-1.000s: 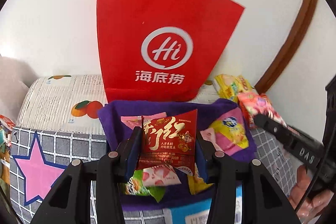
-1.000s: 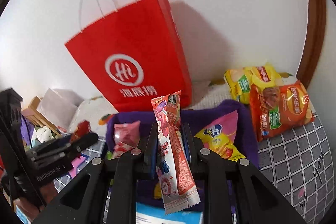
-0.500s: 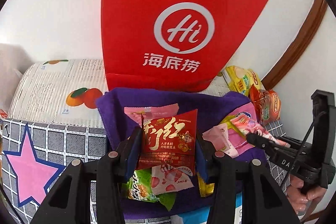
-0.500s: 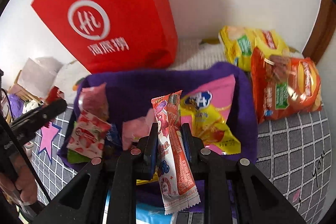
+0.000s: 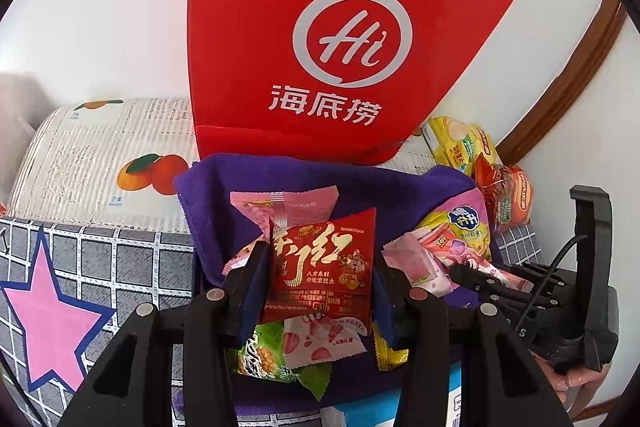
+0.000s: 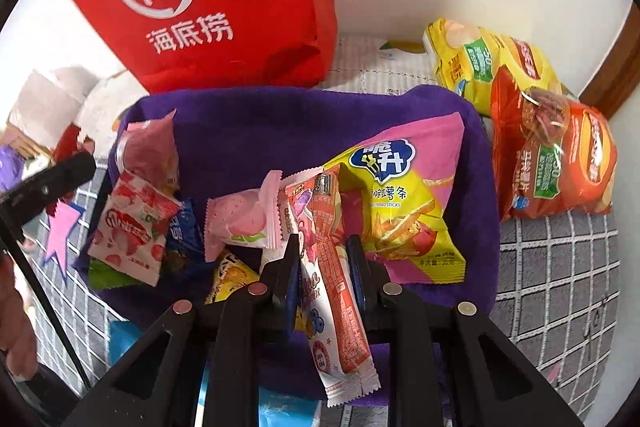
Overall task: Organize snacks
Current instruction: 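Open the right tool to drop the stick snack while the left tool releases the red packet on the towel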
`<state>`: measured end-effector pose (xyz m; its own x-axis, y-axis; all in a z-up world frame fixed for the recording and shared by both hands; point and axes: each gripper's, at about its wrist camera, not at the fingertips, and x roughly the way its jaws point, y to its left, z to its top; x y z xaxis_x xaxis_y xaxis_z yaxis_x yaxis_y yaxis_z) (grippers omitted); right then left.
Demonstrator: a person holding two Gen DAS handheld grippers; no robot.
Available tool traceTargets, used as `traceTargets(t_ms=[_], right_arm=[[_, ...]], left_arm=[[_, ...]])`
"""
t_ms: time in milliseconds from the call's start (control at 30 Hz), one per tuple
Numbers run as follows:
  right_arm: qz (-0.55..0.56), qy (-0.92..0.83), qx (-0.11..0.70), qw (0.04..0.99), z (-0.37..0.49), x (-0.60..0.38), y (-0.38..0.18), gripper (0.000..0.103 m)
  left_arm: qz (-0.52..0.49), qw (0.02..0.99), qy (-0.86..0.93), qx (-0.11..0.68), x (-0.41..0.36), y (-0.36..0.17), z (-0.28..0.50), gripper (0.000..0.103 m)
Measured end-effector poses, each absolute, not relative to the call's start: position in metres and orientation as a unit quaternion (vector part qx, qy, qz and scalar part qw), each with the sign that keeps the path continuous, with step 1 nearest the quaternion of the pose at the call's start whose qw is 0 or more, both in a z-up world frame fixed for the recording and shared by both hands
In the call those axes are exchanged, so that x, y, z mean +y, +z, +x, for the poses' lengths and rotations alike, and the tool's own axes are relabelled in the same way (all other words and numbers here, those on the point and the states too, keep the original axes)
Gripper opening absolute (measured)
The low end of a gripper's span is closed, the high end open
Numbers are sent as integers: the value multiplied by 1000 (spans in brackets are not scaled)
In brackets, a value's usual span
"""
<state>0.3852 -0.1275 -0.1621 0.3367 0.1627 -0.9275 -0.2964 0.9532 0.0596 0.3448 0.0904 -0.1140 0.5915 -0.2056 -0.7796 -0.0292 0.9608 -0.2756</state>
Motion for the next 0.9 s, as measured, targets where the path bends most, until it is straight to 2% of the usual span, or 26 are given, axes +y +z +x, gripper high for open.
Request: traceTargets(t_ms=[233, 367, 900], right_arm=[[-63, 147, 560, 813, 385, -124, -164, 33], [-67, 150, 549, 820, 385, -122, -160, 49], [-39, 129, 511, 849, 382, -141, -127, 49]], left_arm=[[-126, 882, -55, 450, 85, -114, 344, 44], [-125, 882, -59, 450, 83, -113, 343, 44], [-117, 869, -67, 476, 73, -128, 349, 45]])
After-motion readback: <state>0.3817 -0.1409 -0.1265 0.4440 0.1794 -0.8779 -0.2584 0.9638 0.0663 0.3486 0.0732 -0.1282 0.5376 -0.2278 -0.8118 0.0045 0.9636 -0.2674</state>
